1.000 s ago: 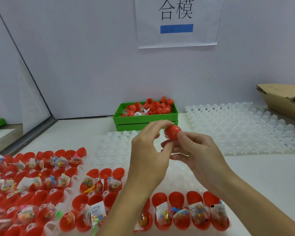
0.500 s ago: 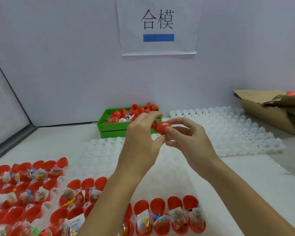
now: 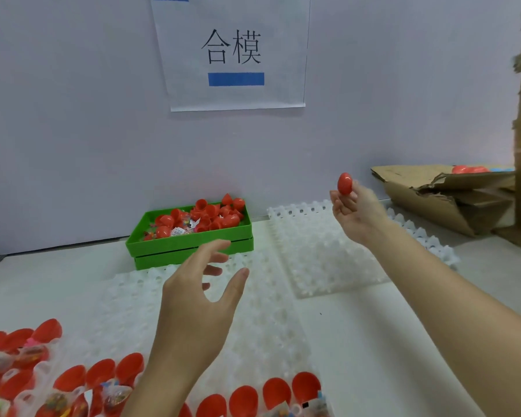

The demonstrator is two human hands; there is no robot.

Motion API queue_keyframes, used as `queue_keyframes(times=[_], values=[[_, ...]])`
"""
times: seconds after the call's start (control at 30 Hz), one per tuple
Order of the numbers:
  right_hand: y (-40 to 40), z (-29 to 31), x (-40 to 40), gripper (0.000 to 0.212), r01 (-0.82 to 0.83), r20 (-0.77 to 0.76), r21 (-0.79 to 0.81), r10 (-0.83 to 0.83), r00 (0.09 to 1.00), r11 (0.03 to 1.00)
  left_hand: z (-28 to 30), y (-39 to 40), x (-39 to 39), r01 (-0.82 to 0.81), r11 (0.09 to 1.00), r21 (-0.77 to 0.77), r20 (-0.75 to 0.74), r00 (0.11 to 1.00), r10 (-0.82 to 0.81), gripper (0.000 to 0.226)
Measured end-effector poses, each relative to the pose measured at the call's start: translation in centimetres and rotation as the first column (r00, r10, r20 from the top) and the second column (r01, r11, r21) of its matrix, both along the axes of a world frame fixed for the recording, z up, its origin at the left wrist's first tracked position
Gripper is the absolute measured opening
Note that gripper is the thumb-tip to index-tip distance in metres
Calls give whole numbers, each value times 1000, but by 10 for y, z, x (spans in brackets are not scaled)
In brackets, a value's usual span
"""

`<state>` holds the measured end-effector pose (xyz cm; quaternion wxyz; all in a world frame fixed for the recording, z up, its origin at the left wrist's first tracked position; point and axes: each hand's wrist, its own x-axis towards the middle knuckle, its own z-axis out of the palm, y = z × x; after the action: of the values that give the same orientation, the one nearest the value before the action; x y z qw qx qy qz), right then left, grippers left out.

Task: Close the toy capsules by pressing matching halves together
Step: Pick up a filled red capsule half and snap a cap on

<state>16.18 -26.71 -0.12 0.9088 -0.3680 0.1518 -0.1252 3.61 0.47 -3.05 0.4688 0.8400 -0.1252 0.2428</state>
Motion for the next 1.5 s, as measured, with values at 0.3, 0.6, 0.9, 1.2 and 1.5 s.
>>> queue_keyframes(times=[0.3, 0.6, 0.9, 1.2, 1.5], values=[[-72, 37, 37, 40, 329, -101, 231, -314, 944, 916, -2, -1, 0, 16, 1000, 9, -6, 1000, -16, 29], [-77, 22, 40, 43, 359, -10, 124, -361, 933, 925, -2, -1, 2, -7, 998, 67, -43, 999, 10, 24], [26, -4, -17, 24, -93, 8, -794, 164, 987, 601, 3, 12, 5, -32, 999, 31, -103, 994, 35, 15], [180, 2, -77, 13, -109, -271, -960, 756, 596, -258, 22, 60, 9, -190, 918, -348, -104, 981, 163, 22], [235, -24, -80, 14, 7, -356, -899, 742, 567, -437, 16, 74, 12, -245, 894, -376, -147, 968, 203, 23]])
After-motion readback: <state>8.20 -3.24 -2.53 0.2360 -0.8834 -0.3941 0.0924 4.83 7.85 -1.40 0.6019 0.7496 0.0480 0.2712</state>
